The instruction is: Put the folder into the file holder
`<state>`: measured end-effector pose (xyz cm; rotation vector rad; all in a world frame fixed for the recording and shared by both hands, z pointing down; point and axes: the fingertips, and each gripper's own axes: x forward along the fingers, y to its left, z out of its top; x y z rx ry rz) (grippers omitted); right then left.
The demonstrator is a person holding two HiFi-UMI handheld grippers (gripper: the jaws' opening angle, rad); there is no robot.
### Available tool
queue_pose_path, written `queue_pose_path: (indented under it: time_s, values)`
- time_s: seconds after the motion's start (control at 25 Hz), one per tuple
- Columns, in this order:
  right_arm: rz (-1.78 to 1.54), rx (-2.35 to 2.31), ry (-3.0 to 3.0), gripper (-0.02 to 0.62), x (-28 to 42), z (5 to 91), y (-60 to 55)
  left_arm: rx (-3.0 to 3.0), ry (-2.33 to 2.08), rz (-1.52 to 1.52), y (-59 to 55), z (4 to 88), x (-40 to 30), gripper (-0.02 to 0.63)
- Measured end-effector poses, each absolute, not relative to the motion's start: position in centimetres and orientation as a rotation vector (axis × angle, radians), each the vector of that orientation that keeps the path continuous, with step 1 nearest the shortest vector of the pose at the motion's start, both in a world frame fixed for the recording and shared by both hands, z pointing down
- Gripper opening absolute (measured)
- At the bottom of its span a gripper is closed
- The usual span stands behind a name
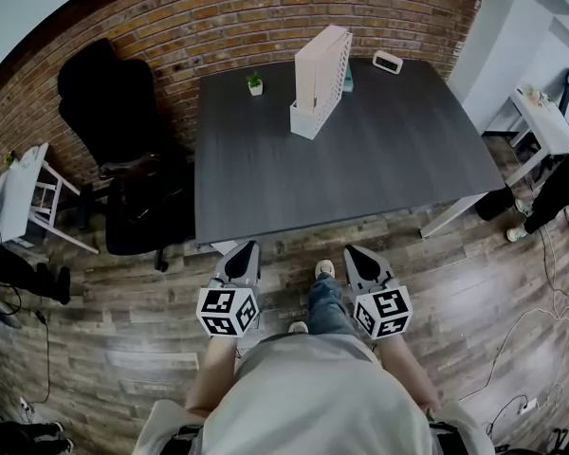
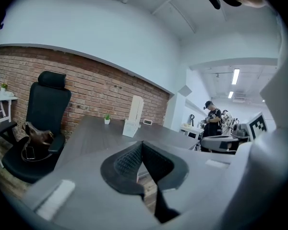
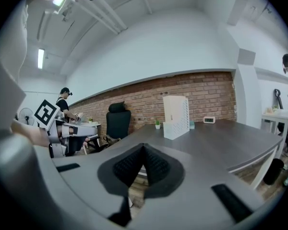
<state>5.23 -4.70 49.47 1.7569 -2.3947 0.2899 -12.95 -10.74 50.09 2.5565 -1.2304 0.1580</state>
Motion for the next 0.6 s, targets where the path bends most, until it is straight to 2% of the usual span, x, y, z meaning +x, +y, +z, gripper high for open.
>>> queue_pose_path:
  time_s: [0.6]
  values:
    - [0.278,1.808,-2.387,0.002,4.8,49.0,-3.96,2.597,-1.174,0.161,-9.67,49.92,-12.86,0.012]
